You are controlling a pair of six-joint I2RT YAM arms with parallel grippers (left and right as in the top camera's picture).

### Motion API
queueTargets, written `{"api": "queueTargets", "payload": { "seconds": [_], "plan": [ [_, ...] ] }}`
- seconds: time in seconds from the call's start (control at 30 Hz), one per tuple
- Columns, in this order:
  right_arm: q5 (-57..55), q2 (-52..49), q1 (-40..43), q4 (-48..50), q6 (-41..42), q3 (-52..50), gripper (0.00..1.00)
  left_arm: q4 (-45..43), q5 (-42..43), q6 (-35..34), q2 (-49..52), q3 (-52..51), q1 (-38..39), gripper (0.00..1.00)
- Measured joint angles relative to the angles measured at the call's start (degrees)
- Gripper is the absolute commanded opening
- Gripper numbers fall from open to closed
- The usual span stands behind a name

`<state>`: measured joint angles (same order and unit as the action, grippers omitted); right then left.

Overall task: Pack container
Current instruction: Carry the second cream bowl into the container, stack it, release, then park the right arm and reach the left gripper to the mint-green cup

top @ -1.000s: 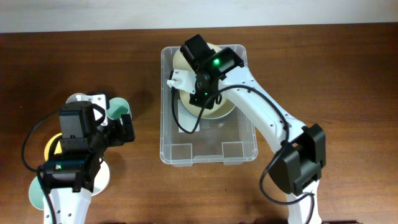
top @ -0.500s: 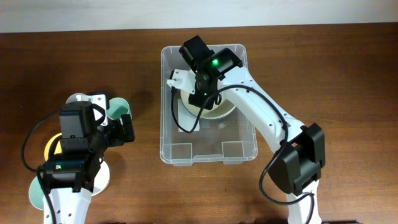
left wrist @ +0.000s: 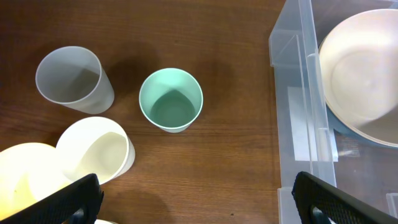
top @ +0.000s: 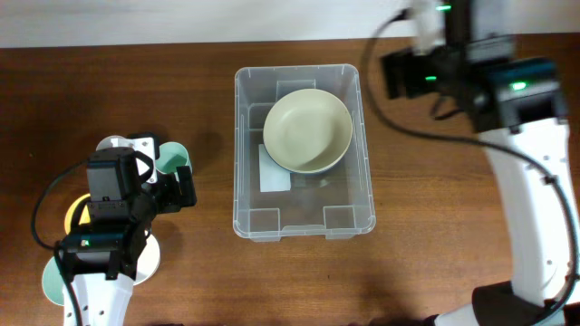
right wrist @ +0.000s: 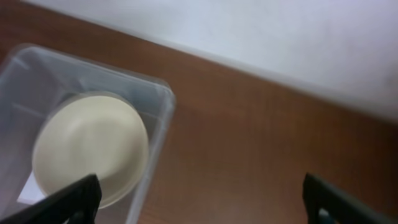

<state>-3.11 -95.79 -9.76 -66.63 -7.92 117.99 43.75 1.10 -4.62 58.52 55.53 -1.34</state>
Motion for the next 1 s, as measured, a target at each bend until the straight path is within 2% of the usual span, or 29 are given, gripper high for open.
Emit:
{"api": "queueTargets", "payload": {
  "seconds": [0.3, 0.5, 0.73, 1.0],
  "plan": [
    [5.7, -2.2, 17.0, -19.1, 13.5, -0.8, 0.99, 0.6, 0.0, 0.0, 0.1, 0.8, 0.0, 1.0],
    [6.3, -2.1, 23.4, -29.1, 17.2, -0.9, 0.99, 6.1, 0.0, 0.0, 4.9, 12.1, 0.0, 1.0],
    [6.3, 3.2, 24.9, -30.0, 18.4, -5.9, 0.99, 9.7, 0.0, 0.0, 19.1, 23.1, 0.0, 0.99],
    [6.3, 15.2, 24.4, -24.1, 18.5, -20.4, 0.99, 9.0, 0.3, 0.0, 34.4, 25.4, 1.1, 0.99]
  ]
}}
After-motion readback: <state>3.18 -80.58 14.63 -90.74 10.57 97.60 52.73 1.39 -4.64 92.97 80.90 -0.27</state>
